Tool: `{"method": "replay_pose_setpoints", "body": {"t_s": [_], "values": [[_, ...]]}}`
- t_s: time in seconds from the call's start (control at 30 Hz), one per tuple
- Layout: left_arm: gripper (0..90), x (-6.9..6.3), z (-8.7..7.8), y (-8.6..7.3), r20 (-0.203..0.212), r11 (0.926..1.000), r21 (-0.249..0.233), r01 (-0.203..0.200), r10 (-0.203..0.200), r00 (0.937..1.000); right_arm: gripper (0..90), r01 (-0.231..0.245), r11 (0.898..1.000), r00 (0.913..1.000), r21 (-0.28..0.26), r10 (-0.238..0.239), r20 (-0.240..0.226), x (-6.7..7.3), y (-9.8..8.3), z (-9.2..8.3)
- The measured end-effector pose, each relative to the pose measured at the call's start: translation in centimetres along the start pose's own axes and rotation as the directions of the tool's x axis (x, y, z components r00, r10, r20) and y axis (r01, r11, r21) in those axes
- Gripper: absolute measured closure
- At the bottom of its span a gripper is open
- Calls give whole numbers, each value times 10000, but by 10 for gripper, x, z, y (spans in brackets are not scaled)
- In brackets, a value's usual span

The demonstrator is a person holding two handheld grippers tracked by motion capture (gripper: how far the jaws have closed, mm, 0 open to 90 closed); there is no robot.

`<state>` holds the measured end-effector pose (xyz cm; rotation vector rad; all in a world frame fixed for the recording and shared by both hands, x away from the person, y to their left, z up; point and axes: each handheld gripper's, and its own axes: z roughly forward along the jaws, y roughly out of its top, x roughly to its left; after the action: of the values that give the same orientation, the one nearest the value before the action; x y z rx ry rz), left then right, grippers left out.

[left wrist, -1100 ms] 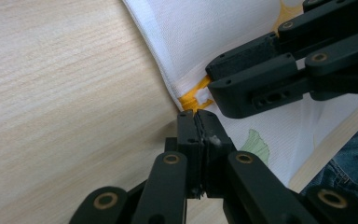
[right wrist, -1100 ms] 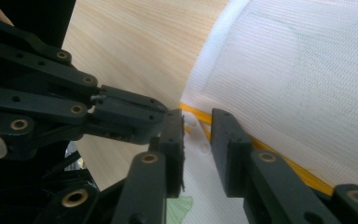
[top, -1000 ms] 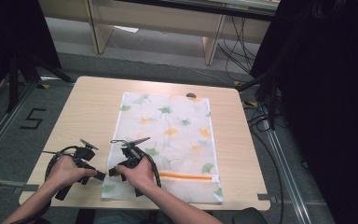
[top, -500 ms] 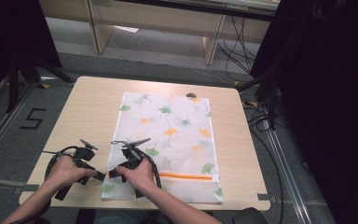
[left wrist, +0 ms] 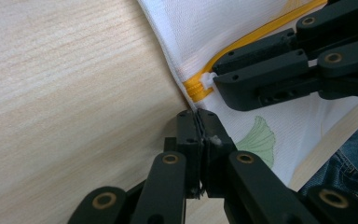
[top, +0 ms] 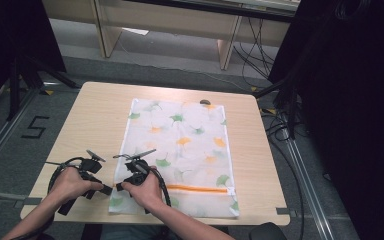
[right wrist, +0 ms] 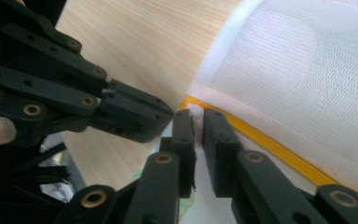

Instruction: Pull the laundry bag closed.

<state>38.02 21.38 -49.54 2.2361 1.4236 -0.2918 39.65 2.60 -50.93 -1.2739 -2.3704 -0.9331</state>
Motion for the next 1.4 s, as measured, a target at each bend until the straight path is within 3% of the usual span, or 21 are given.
{"method": "replay_pose_setpoints", "body": {"t_s": [0.23, 0.33, 0.37, 0.4, 0.43, 0.5, 0.53, 0.57, 0.7, 0.77, 0.83, 1.1, 1.17, 1.23, 1.3, 1.4], "values": [[873, 1, -1, 0, 20, 9995, 212, -216, 216, 9998, 900, 219, 9998, 9994, 7, -219, 279, 2, 0, 0], [871, 0, -1, 0, -3, 9997, 218, -139, 140, 9999, 884, 81, 10000, 9999, 0, -81, 61, -1, 0, 0], [869, -1, 0, 0, 36, 10000, 91, 1, -1, 10000, 873, -287, 9995, 9995, 127, 288, -118, 0, 0, -1], [867, 0, -1, 0, 36, 9994, 228, -255, 254, 9997, 869, -381, 9992, 9990, 113, 384, -210, -1, 0, -1], [866, -2, -1, 0, 39, 9996, 196, -207, 206, 9998, 863, -718, 9974, 9968, 108, 721, -357, 0, -1, -1], [862, -3, -3, 0, 69, 9991, 249, -352, 350, 9994, 854, -248, 9997, 9995, -75, 246, -217, -3, -1, 0], [856, -4, -3, 0, 130, 9989, 265, -380, 376, 9992, 851, -619, 9980, 9976, 91, 621, -292, -1, -1, -1], [852, -6, -4, -1, 181, 9990, 287, -333, 328, 9993, 848, -704, 9975, 9968, 80, 707, -369, -1, 0, -2], [850, -7, -1, -2, 174, 9991, 345, -236, 230, 9996, 860, -738, 9972, 9959, 150, 745, -506, -1, 0, -1], [850, -6, 0, -2, 182, 9991, 332, -275, 269, 9995, 883, -371, 9993, 9985, -48, 369, -393, -2, -1, 0], [851, -6, 1, -2, 169, 9988, 354, -330, 324, 9993, 894, -363, 9993, 9989, -11, 363, -292, -2, -1, 0], [845, -9, 2, -2, 181, 9989, 334, -314, 308, 9994, 897, -826, 9963, 9961, 219, 832, -309, 3, 1, -5], [844, -10, 3, -2, 181, 9988, 364, -333, 326, 9993, 898, -329, 9995, 9992, 0, 329, -236, 1, 1, -4], [845, -12, 3, -2, 115, 9990, 342, -299, 295, 9995, 899, -134, 9999, 9999, -47, 134, -11, 2, 1, -5], [849, -13, 4, -1, 83, 9983, 378, -446, 443, 9990, 900, -19, 10000, 9999, 19, 19, 167, 4, 2, -7], [848, -18, 6, -1, -74, 9995, 67, -301, 301, 9995, 900, -16, 10000, 9995, 78, 14, 319, 7, 3, -9]]}}
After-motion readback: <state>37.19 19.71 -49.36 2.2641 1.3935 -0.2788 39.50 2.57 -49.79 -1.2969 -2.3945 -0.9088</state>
